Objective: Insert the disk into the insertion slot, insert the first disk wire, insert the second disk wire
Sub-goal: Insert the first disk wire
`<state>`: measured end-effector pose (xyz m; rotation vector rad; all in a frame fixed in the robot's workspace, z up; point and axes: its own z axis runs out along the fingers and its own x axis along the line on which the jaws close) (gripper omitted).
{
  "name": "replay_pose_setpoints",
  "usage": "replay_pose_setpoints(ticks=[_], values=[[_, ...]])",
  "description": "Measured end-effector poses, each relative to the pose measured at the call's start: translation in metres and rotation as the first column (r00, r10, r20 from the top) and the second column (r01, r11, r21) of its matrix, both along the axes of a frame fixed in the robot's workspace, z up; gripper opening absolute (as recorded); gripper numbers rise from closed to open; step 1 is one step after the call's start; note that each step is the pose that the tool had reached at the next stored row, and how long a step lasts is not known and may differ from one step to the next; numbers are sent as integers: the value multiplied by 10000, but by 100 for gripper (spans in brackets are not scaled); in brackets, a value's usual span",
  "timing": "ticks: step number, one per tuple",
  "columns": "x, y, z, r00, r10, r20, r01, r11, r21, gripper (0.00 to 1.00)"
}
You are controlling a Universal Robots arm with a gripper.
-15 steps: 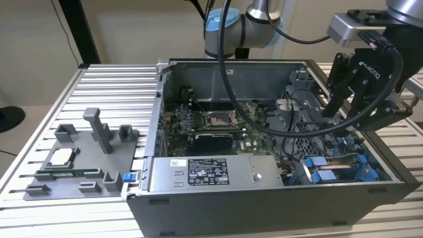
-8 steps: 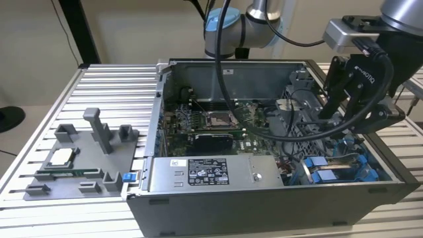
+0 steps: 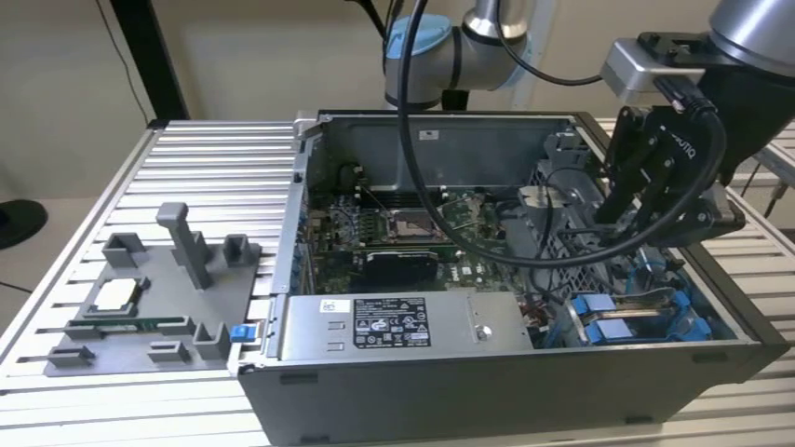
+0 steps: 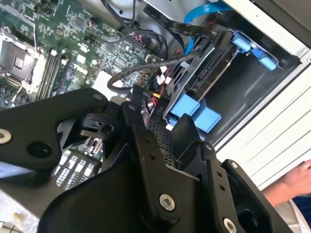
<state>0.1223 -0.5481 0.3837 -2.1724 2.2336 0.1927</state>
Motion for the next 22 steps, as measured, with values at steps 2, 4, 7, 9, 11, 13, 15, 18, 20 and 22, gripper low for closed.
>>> replay_pose_setpoints(ticks=[2, 4, 7, 9, 11, 13, 15, 18, 20, 22], values=[[0, -6, 0, 10000, 0, -1, 0, 10000, 14, 100], [3, -9, 0, 10000, 0, -3, 0, 10000, 22, 100], [25, -23, 0, 10000, 1, -13, -1, 10000, 82, 100], [26, -34, 0, 10000, 0, -15, 0, 9999, 106, 100], [26, -42, -1, 10000, 0, -15, 1, 9999, 120, 100], [26, -45, 0, 10000, 1, -15, 0, 9999, 147, 100], [26, -45, -1, 10000, 0, -15, 0, 9998, 219, 100], [26, -45, -1, 10000, 1, -15, 0, 9993, 372, 100], [26, -45, -2, 10000, 1, -15, 0, 9991, 431, 0], [26, -44, -1, 10000, 1, -15, 0, 9990, 452, 0]])
